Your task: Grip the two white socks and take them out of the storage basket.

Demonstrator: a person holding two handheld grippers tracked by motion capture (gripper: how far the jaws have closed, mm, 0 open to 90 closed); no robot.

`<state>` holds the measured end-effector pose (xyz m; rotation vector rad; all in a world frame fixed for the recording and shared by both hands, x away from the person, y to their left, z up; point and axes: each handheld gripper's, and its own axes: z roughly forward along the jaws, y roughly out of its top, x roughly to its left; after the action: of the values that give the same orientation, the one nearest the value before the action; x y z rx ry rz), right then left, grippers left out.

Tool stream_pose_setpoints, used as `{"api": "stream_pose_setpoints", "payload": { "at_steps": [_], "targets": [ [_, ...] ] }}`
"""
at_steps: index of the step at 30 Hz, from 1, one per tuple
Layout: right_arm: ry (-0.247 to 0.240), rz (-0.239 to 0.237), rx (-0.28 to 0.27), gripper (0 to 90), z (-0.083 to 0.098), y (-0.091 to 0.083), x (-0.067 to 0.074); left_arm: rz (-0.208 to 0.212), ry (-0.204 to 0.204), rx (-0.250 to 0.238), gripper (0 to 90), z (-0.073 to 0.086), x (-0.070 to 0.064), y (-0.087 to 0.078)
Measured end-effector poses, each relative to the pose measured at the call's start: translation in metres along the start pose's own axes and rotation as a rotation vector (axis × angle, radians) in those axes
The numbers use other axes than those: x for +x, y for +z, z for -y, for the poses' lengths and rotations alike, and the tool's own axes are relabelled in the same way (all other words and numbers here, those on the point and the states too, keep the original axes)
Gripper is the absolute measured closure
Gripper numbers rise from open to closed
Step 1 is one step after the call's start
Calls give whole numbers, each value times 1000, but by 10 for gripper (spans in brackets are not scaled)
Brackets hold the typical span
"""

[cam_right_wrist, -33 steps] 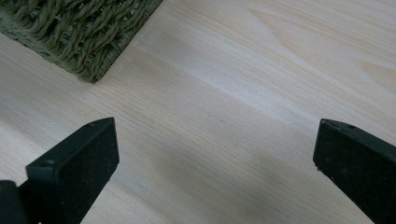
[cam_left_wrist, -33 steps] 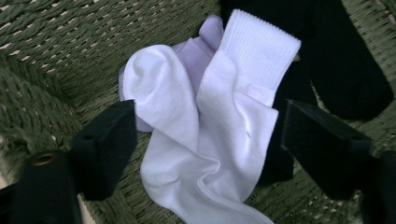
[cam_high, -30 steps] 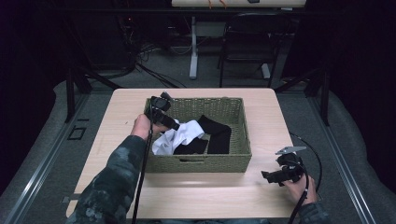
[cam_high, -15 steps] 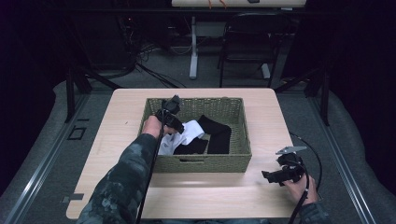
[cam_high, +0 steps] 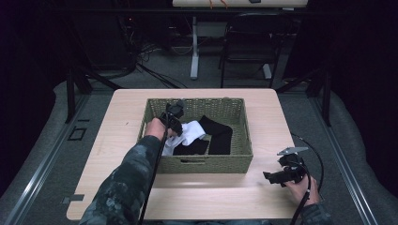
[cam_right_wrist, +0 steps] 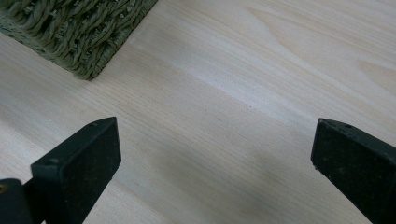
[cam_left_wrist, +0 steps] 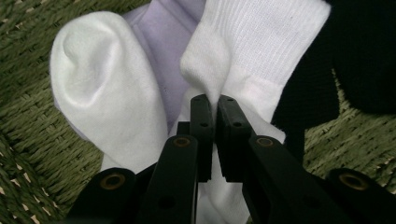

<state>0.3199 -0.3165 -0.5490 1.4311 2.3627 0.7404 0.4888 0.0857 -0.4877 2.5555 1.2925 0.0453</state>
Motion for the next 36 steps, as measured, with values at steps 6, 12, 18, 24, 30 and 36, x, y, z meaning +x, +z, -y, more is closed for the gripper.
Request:
{"api": "stream_pose_setpoints", "payload": {
  "at_steps": [6, 12, 18, 24, 30, 36],
  "targets": [
    [-6, 10, 8, 10, 0, 0, 0, 8, 14, -25, 868, 2, 2, -15],
    [0, 6, 2, 10, 0, 0, 1, 24, 15, -51, 867, 2, 3, -33],
    [2, 3, 5, 10, 0, 0, 1, 27, 34, -83, 867, -1, 3, -56],
    [-1, -1, 7, 10, -1, 1, 1, 14, 55, -98, 868, -6, 1, -77],
    [-8, 9, 11, 10, 0, 0, 0, 14, 65, -100, 867, -9, 3, -96],
    [-5, 4, 11, 10, 0, 1, 1, 14, 60, -100, 868, -11, 8, -109]
  ]
}}
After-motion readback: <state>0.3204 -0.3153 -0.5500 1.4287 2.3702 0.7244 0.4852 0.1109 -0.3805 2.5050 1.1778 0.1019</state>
